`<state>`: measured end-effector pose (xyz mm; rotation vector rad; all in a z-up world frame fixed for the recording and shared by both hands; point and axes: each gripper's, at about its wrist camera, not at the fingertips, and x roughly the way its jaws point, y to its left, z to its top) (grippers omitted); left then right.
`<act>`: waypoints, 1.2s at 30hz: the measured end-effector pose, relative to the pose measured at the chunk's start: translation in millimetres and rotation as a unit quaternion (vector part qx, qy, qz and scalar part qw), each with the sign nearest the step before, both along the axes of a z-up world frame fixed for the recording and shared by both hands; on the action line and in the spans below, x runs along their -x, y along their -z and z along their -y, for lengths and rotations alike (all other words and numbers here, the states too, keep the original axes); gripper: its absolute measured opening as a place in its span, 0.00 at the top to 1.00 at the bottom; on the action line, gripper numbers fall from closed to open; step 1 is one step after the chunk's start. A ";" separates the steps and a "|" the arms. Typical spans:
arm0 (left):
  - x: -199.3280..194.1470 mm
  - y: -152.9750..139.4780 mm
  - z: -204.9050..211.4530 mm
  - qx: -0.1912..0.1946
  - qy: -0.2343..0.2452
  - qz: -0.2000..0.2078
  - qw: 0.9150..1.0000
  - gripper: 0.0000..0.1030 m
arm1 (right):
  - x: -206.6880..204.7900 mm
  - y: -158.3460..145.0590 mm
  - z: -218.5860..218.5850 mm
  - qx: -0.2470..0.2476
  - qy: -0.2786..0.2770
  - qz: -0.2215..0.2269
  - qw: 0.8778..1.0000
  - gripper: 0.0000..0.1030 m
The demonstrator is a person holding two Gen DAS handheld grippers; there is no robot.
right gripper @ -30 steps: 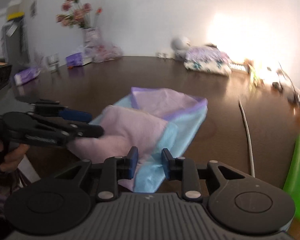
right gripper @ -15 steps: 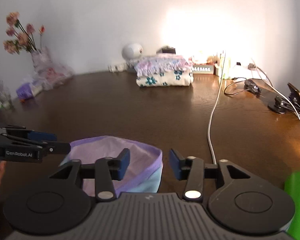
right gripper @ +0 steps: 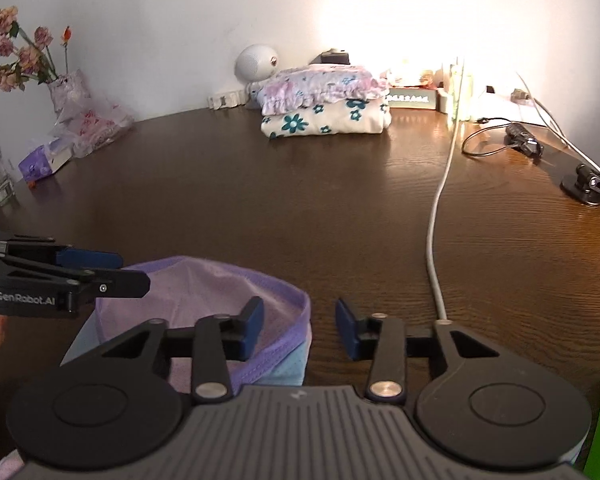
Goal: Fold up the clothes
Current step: 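Grasp the purple-trimmed end with the right gripper while the left gripper pinches beside it, then lift and fold the purple-trimmed end over the pink fold with both grippers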
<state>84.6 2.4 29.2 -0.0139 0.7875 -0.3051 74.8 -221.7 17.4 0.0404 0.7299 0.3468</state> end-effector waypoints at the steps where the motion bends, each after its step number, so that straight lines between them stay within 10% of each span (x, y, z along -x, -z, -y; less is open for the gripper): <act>1: 0.8 1.6 -1.0 0.005 0.004 -0.003 1.000 0.55 | 0.0 0.9 -0.8 0.001 -0.001 -0.001 1.000 0.72; 5: 3.9 5.4 2.5 -0.004 0.018 0.002 1.000 0.97 | 2.2 3.7 -6.3 0.018 -0.006 0.002 1.000 0.93; 18: 93.2 -38.8 3.9 0.003 0.020 0.123 0.992 0.99 | 81.2 -49.3 26.2 -0.053 -0.035 0.090 0.994 0.97; 29: 207.6 -2.2 8.4 -0.026 0.042 0.170 0.984 0.98 | 179.5 -27.9 43.4 -0.029 -0.159 0.120 0.980 0.96; 33: 228.5 20.0 3.7 -0.051 0.049 0.153 0.986 0.90 | 207.6 -15.4 34.1 0.045 -0.244 0.095 0.964 0.88; 36: 240.7 20.2 -3.7 -0.035 0.088 0.135 0.986 0.88 | 206.0 -17.5 30.0 0.027 -0.243 0.102 0.964 0.51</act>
